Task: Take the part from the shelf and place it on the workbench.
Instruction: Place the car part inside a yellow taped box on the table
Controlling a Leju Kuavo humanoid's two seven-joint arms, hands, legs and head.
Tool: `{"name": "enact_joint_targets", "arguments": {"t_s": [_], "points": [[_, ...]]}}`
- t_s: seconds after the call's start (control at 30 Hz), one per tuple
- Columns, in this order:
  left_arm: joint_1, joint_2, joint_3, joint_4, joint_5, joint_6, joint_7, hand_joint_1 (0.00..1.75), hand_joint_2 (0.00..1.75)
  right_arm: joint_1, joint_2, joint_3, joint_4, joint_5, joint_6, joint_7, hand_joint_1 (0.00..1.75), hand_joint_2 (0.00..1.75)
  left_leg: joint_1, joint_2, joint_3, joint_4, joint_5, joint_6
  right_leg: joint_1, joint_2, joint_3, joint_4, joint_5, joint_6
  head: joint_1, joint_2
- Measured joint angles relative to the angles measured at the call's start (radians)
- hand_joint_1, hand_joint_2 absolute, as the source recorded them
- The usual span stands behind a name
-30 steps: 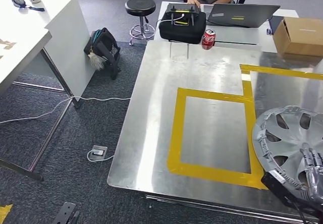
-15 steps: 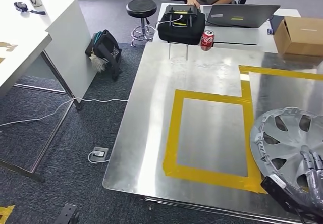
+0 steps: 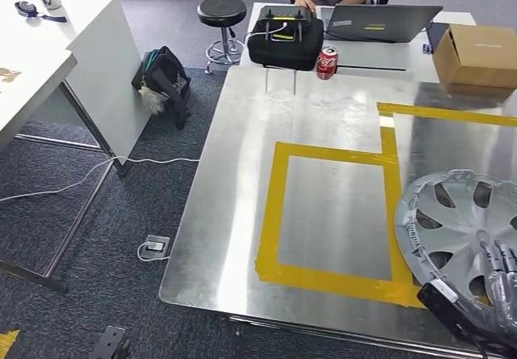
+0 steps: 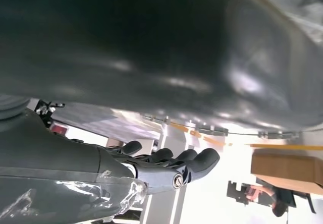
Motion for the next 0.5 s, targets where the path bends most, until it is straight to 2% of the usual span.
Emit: {"name": "enact_joint_targets", "arguments": {"t_s": [0.07,0.1,0.17,0.23,0.27,0.3,0.33,0.37,0.43,0.47,0.5], "points": [[0.000,-0.001,0.000,0.000,0.000,0.000,0.000,0.00,0.00,0.001,0.000,0.000,0.000,0.000,0.000,0.000,0.00,0.00,0.001,0.000,0.001,-0.009,-0.002,0.010,-0.001,0.000,0.001,-0.001,-0.003,0.012,0.001,0.000],[0.000,0.000,0.001,0.000,0.000,0.000,0.000,0.00,0.00,0.001,0.000,0.000,-0.001,0.000,0.000,0.000,0.00,0.00,0.003,0.000,0.002,-0.013,-0.001,0.015,-0.002,-0.002,-0.004,0.011,-0.014,0.016,0.002,0.000],[0.001,0.000,0.002,0.000,0.000,0.000,0.000,0.00,0.00,0.001,0.000,-0.001,-0.002,0.000,0.000,0.000,0.00,0.00,0.006,0.001,0.005,-0.018,0.002,0.025,-0.002,-0.004,-0.040,0.095,-0.067,0.022,0.004,0.000],[0.001,0.000,0.004,0.000,0.000,0.001,0.000,0.00,0.00,0.002,0.001,0.000,-0.002,0.000,0.000,0.000,0.00,0.00,0.004,0.002,0.005,-0.018,0.001,0.029,-0.001,-0.005,-0.105,0.231,-0.132,0.026,0.005,0.000],[0.001,0.000,0.004,0.000,0.000,0.000,-0.001,0.00,0.00,0.003,0.001,0.000,-0.002,0.000,0.000,0.000,0.00,0.00,0.003,0.002,0.006,-0.017,0.000,0.030,-0.001,-0.005,-0.127,0.274,-0.142,0.028,0.005,0.000],[0.002,0.000,0.004,0.000,0.000,0.000,-0.001,0.00,0.00,0.003,0.001,0.000,-0.002,0.000,0.000,0.000,0.00,0.00,0.002,0.001,0.008,-0.017,-0.001,0.031,0.000,-0.005,-0.134,0.284,-0.131,0.028,0.005,0.000],[0.002,0.000,0.005,0.000,0.000,0.000,-0.001,0.00,0.00,0.003,0.001,0.000,-0.002,0.000,0.000,0.000,0.00,0.00,0.002,0.001,0.011,-0.017,-0.003,0.031,0.000,-0.005,-0.118,0.248,-0.099,0.027,0.005,0.000],[0.002,-0.001,0.005,0.000,0.000,0.000,-0.001,0.00,0.00,0.003,0.001,0.000,-0.002,0.000,0.000,0.000,0.00,0.00,0.002,0.001,0.016,-0.016,-0.006,0.030,-0.001,-0.006,-0.085,0.181,-0.058,0.026,0.005,0.000],[0.002,-0.001,0.005,0.000,0.000,0.000,0.000,0.00,0.00,0.002,0.001,0.000,-0.002,0.000,0.000,0.000,0.00,0.00,-0.001,0.000,0.024,-0.016,-0.013,0.024,0.001,-0.007,-0.013,0.049,-0.002,0.021,0.004,0.000],[0.002,-0.001,0.006,0.000,0.000,0.000,0.000,0.00,0.00,0.002,0.002,0.000,-0.002,0.000,0.000,0.000,0.00,0.00,-0.002,0.000,0.026,-0.014,-0.015,0.020,0.003,-0.007,0.008,0.013,0.007,0.017,0.004,0.000],[0.001,-0.001,0.006,0.000,0.000,0.000,0.000,0.00,0.00,0.002,0.002,0.000,-0.003,0.000,0.000,0.000,0.00,0.00,-0.003,-0.001,0.027,-0.013,-0.017,0.015,0.005,-0.007,0.015,0.002,0.005,0.012,0.004,0.000]]}}
